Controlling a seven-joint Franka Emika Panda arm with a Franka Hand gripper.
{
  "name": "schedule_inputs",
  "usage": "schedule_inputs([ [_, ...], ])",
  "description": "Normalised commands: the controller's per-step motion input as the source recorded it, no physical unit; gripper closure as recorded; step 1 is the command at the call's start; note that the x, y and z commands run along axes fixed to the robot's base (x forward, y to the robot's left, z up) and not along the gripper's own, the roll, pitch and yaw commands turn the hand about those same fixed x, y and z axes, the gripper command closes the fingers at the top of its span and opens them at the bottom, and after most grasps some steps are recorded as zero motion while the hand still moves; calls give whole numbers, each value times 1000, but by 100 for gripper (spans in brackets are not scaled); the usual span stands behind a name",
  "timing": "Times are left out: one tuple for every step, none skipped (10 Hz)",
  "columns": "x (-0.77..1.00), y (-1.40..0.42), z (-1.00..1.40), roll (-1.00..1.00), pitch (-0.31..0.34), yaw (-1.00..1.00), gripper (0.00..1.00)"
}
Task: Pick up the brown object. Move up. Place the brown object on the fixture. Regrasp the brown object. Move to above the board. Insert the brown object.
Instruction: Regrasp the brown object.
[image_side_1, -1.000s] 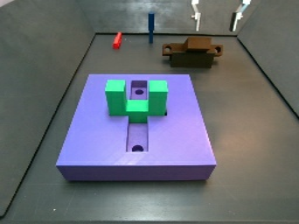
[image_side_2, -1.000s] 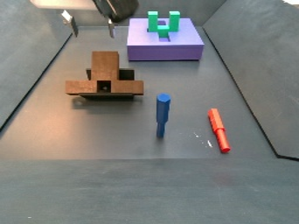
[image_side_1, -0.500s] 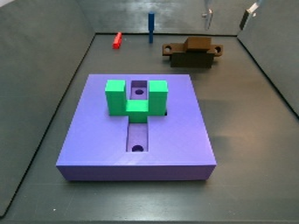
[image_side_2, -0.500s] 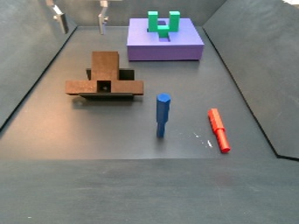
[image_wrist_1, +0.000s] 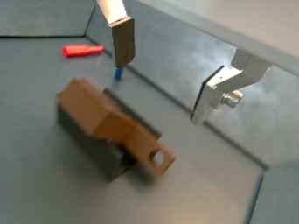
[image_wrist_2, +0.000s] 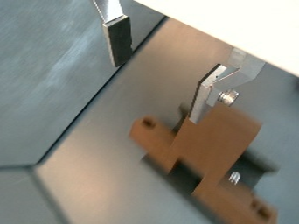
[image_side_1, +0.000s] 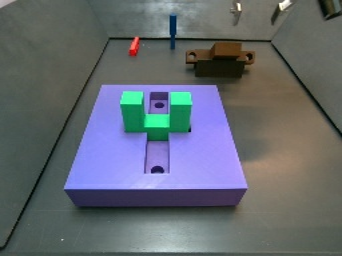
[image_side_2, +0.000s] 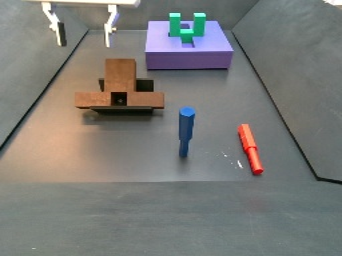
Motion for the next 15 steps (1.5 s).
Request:
schedule_inputs([
  [-454, 0, -283, 1000, 34, 334, 0],
  [-563, 0, -269, 1000, 0, 349, 0],
  [-520, -31, -203, 1000, 31, 337, 0],
  [-431, -80, -191, 1000, 26, 317, 0],
  [0, -177, 0, 620, 0, 191, 0],
  [189, -194, 0, 449, 0, 129, 0],
  [263, -111, -9, 340, 0, 106, 0],
  [0, -63, -189, 289, -11, 106, 0],
  [-137, 0, -163, 263, 0, 14, 0],
  [-197, 0, -151, 231, 0, 0, 0],
  [-209, 0, -151, 183, 0, 0, 0],
  [-174, 0, -169, 94, 0, 0, 0],
  [0, -97, -217, 40, -23, 6, 0],
  [0, -111, -237, 123, -23, 3, 0],
  [37, -194, -191, 77, -40, 23, 0],
])
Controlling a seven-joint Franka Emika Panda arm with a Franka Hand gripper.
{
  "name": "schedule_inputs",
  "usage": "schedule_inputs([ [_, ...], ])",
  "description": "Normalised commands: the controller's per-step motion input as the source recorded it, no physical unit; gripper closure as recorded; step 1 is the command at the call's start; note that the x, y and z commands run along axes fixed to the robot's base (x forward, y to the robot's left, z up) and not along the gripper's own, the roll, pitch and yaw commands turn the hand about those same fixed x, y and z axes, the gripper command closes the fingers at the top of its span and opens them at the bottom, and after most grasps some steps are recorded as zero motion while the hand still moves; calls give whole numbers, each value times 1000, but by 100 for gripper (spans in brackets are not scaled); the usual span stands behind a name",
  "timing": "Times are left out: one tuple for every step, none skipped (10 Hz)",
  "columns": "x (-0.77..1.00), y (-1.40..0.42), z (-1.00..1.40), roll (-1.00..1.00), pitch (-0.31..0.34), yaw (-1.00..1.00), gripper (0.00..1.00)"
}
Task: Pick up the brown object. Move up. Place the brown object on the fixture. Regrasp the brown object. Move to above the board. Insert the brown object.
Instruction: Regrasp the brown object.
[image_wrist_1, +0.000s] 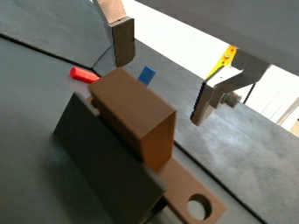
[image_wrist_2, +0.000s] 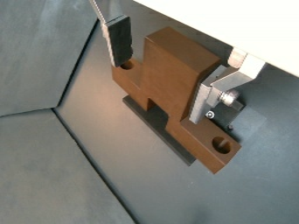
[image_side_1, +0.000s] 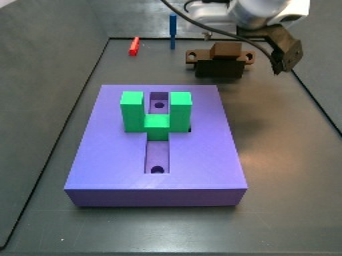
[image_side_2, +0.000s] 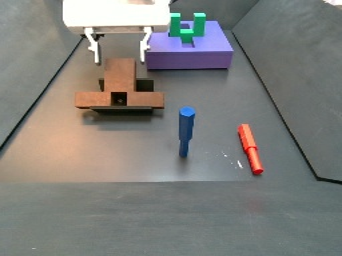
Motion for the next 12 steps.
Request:
schedule_inputs([
  [31, -191, -223, 71, -51, 14, 0],
  [34, -186, -220, 49, -66, 14, 0],
  [11, -163, -191, 54, -46, 17, 0],
  [3, -140, -189, 63, -34, 20, 0],
  [51, -40, -191, 126, -37, 0, 0],
  [229, 43, -169, 291, 0, 0, 0],
  [197, 0, -237, 294, -31, 0, 0],
  [149, 0, -283, 254, -63, 0, 0],
  [160, 0, -246, 220, -43, 0, 0],
  [189, 46, -137, 197, -3, 0, 0],
  [131, 134, -37, 140, 0, -26, 0],
  [63, 111, -3, 126, 0, -26, 0],
])
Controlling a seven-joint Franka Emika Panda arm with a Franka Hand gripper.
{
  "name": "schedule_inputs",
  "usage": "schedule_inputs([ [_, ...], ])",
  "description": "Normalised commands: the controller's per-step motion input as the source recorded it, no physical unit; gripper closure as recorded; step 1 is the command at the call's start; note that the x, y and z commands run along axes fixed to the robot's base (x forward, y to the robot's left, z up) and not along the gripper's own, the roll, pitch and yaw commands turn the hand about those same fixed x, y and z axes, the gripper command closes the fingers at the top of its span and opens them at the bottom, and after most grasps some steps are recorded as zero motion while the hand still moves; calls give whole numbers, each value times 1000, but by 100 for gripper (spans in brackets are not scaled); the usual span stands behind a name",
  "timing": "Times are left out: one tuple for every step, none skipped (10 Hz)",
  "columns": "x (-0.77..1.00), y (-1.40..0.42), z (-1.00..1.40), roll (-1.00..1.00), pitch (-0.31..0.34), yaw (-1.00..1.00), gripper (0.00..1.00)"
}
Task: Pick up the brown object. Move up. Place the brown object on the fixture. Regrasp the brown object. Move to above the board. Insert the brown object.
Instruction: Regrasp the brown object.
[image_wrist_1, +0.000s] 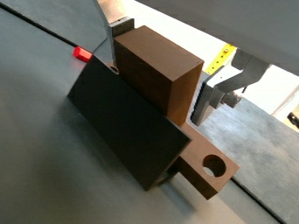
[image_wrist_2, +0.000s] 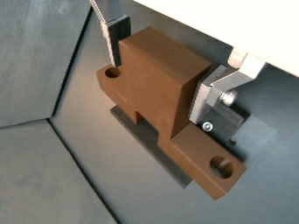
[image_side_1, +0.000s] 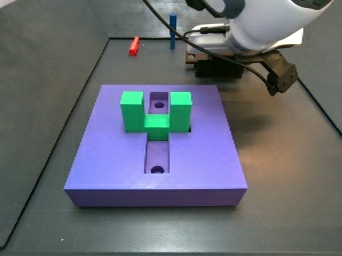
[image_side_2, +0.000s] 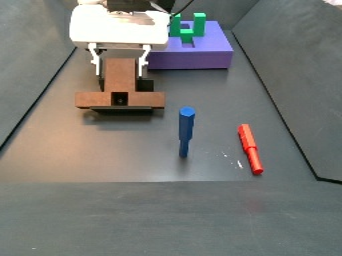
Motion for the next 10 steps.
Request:
schedule_inputs([
  [6, 66, 0, 97, 0, -6, 0],
  [-6, 0, 0, 29, 0, 0, 0],
  [-29, 0, 0, 0, 0, 0, 0],
  [-66, 0, -46, 23, 0, 0, 0],
  [-66, 0, -100, 86, 0, 0, 0],
  [-74, 0, -111, 86, -3, 0, 0],
  [-69, 0, -83, 63, 0, 0, 0],
  [-23, 0, 0, 0, -37, 0, 0],
  [-14, 0, 0, 6, -51, 0, 0],
  [0, 0, 0, 23, -3, 0, 0],
])
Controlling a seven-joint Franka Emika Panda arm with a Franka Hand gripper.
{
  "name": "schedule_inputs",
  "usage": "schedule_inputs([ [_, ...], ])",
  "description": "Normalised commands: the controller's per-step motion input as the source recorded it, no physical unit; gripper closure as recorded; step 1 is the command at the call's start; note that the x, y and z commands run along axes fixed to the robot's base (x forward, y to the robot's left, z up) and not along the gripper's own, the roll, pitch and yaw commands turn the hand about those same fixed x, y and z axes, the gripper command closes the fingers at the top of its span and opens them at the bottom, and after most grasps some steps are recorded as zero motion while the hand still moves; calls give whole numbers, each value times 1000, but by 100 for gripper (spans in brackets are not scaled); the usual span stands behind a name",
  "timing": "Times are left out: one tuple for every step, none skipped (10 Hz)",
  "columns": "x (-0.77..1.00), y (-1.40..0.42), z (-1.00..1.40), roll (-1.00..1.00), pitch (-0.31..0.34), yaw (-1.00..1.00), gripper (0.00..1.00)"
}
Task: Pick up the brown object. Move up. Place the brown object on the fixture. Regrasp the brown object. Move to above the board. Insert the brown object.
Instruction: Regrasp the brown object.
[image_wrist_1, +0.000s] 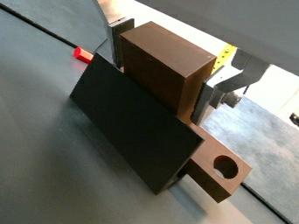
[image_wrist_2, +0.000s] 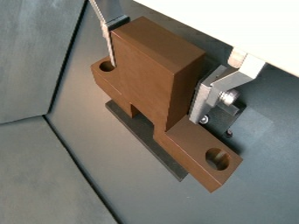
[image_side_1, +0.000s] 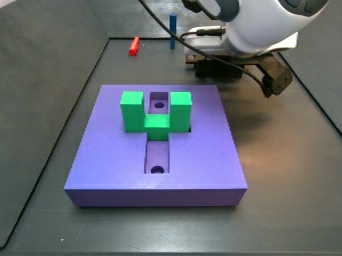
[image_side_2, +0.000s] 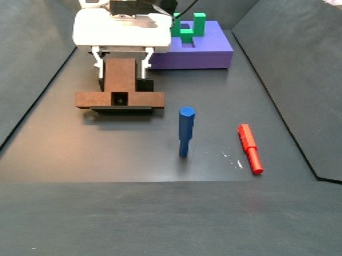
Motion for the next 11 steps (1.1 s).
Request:
schedule_inputs([
  [0, 0, 0, 0, 0, 0, 0],
  [0, 0, 0, 0, 0, 0, 100],
  [0, 0, 0, 0, 0, 0, 100],
  [0, 0, 0, 0, 0, 0, 100],
  [0, 0, 0, 0, 0, 0, 100],
  [0, 0, 0, 0, 0, 0, 100],
  [0, 0, 0, 0, 0, 0, 100],
  [0, 0, 0, 0, 0, 0, 100],
  [0, 0, 0, 0, 0, 0, 100],
  [0, 0, 0, 0, 0, 0, 100],
  [0, 0, 0, 0, 0, 0, 100],
])
